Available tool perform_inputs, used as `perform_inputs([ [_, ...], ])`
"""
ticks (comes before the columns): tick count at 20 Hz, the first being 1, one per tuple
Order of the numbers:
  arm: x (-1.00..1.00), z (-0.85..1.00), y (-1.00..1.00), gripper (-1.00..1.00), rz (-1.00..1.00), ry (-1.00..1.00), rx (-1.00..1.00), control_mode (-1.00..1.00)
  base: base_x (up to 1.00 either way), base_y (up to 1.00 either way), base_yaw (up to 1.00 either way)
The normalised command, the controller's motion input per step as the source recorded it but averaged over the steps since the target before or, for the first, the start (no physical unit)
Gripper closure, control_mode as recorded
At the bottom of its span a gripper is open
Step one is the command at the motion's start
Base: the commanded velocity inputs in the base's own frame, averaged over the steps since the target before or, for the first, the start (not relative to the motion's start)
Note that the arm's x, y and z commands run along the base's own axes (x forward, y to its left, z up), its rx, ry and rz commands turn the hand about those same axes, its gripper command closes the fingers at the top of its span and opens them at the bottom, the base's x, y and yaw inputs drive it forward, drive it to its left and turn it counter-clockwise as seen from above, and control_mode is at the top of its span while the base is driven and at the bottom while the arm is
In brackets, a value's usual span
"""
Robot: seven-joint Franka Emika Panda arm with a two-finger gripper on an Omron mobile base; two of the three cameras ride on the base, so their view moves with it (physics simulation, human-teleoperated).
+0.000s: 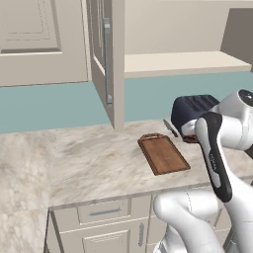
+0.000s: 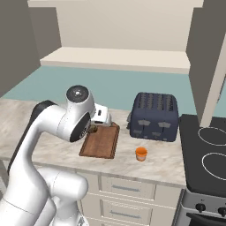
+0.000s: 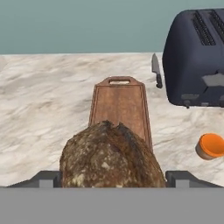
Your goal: Pick the bread, place it on the cutting board, pick the jam, place it on the counter, and close the cabinet.
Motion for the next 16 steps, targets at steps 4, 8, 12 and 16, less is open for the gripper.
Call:
perform_inputs([
  [4,0.24,-0.31,-0.03,1.0,0.0,0.01,0.0,-1.0,0.0,0.0,0.0],
  [8,0.23,-0.36,0.0,1.0,0.0,0.0,0.0,-1.0,0.0,0.0,0.0],
  [12,0.3,-0.34,0.0,1.0,0.0,0.0,-0.02,-1.0,0.0,0.0,0.0],
  [16,0.32,-0.35,0.0,1.0,0.0,0.0,-0.03,-1.0,0.0,0.0,0.0],
])
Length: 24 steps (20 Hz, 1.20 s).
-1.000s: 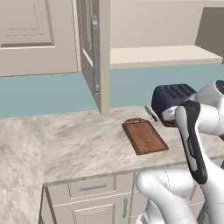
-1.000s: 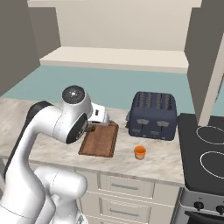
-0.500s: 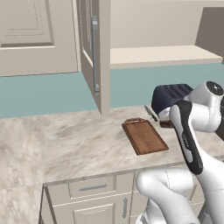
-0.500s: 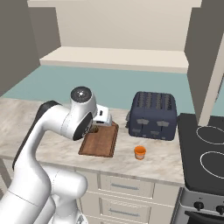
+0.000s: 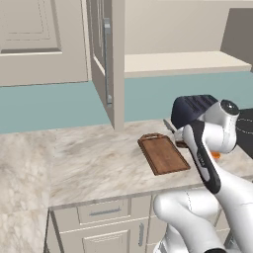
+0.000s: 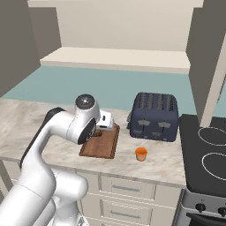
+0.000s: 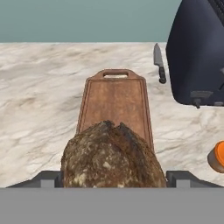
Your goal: Pick the bread, place it on the cutting board, pick the jam, place it on the counter, and close the cabinet.
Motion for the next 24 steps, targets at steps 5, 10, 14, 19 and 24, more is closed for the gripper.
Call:
perform_inputs([
  [5,0.21,-0.31,0.0,1.0,0.0,0.0,-0.02,-1.0,0.0,0.0,0.0],
  [10,0.17,-0.26,0.0,1.0,0.0,-0.02,0.0,-1.0,0.0,0.0,0.0],
  [14,0.11,-0.18,0.0,1.0,0.0,-0.07,0.0,-1.0,0.0,0.0,0.0],
  [19,0.17,-0.18,0.0,1.0,0.0,-0.09,0.0,-1.0,0.0,0.0,0.0],
  [24,0.27,-0.23,0.0,1.0,0.0,-0.07,0.0,-1.0,0.0,0.0,0.0],
])
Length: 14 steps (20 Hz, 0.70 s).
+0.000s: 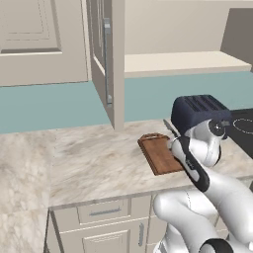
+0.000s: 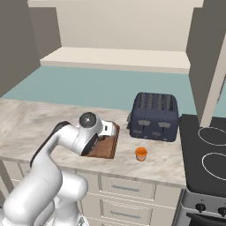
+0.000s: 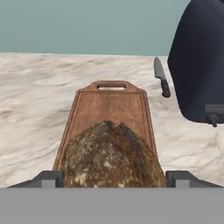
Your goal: Pick the bread, place it on the cutting board, pick the jam, place it on the counter, and close the cabinet.
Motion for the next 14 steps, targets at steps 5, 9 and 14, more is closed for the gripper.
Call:
perform_inputs([
  [5,0.3,-0.15,0.0,1.0,0.0,-0.02,0.0,-1.0,0.0,0.0,0.0],
  [9,0.24,-0.02,0.0,1.0,0.0,0.0,0.0,-1.0,0.0,0.0,0.0],
  [14,0.08,0.0,0.0,1.0,0.0,0.01,0.0,-1.0,0.0,0.0,0.0],
])
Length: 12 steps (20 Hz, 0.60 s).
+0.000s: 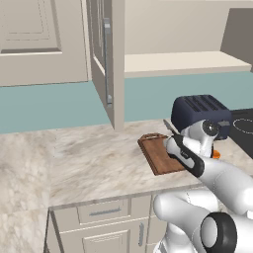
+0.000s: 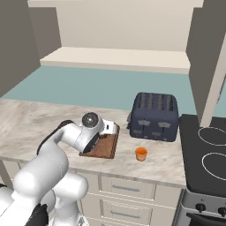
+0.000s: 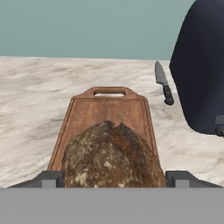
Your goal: Pick the bread, place it on the cutting board, pick the jam, place it on the counter, and close the cabinet.
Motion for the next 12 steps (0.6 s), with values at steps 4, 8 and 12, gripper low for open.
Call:
perform_inputs([
  [4,0.0,0.0,0.0,1.0,0.0,0.07,0.0,-1.0,0.0,0.0,0.0],
  [8,0.0,-0.01,0.0,1.0,0.0,0.09,0.0,-1.0,0.0,0.0,0.0],
  [12,0.0,-0.03,0.0,1.0,0.0,0.08,0.0,-1.0,0.0,0.0,0.0],
])
